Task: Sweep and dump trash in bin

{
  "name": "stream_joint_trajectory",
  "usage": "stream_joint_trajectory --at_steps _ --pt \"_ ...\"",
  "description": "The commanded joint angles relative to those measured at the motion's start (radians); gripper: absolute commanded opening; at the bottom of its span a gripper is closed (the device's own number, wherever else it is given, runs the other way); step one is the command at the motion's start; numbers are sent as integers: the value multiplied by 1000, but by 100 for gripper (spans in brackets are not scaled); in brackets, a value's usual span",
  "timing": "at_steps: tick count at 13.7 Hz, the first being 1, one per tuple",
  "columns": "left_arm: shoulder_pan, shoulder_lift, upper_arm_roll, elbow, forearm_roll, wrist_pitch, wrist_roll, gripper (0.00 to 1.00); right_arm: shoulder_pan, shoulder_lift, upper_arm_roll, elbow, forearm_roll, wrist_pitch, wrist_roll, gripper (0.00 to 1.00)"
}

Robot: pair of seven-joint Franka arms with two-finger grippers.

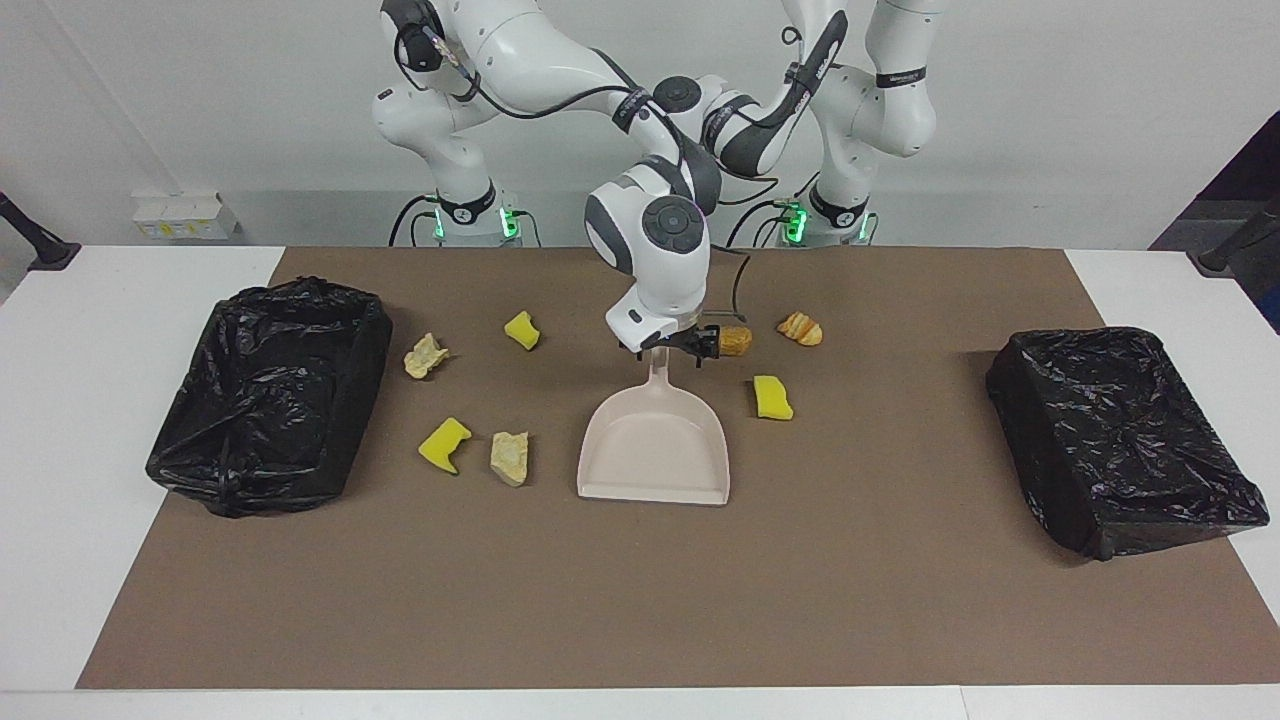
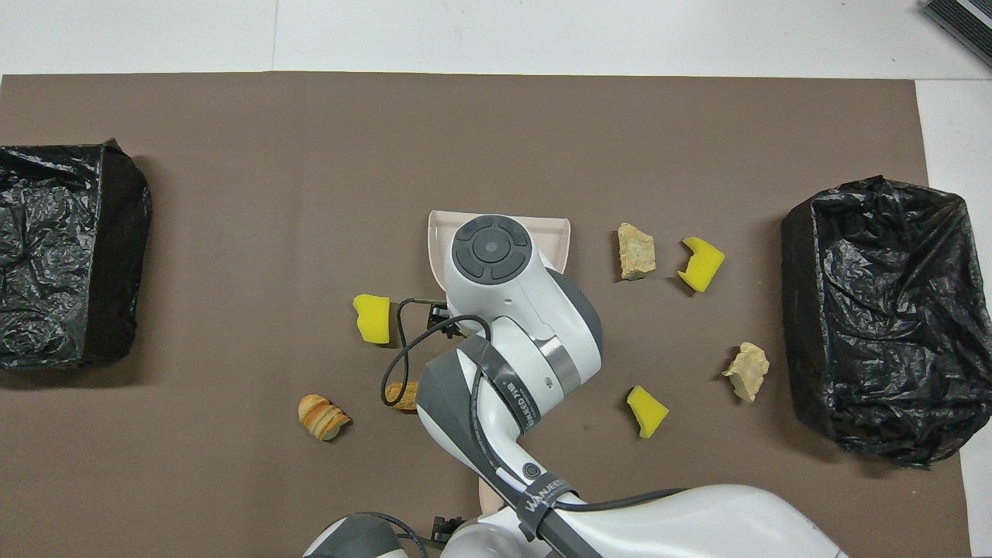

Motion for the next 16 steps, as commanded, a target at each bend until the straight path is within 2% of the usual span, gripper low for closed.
stream_joint_trajectory --at_steps 1,2,3,4,5,6,7,8,10,11,14,16 --pt "-34 -10 12 -6 -8 -16 -12 86 -1 -53 -3 -95 -2 13 34 95" --pt "-36 -10 12 -4 -8 -26 -12 70 -1 -69 -2 -127 1 17 34 94" --pt "-36 -10 13 -4 -8 -30 -9 52 0 -80 -2 -142 1 10 31 87" --pt "-33 -8 15 -3 -8 -33 -6 38 -1 -82 -2 -142 14 -1 33 76" --pt "-25 -1 15 -1 -5 -39 2 28 5 -82 -2 -132 15 -18 33 76" --pt "-23 0 16 2 -3 -58 9 11 11 -77 -2 -116 15 -35 34 76" --pt "-19 0 18 8 3 -81 19 0 13 -77 -2 -116 15 -33 33 72" --pt "-4 -4 21 14 4 -105 32 0 14 -77 -2 -115 14 -35 33 58" --pt "87 -23 21 46 6 -189 75 0 14 -77 -2 -104 9 -27 1 13" --pt "116 -28 24 60 7 -228 89 0 14 -77 -2 -104 0 -24 -27 0" --pt "251 -95 21 68 33 -317 146 0 11 -79 -3 -103 -5 -26 -116 0" --pt "324 -103 24 68 43 -343 204 0 -12 -112 -6 -95 -18 -40 -213 0"
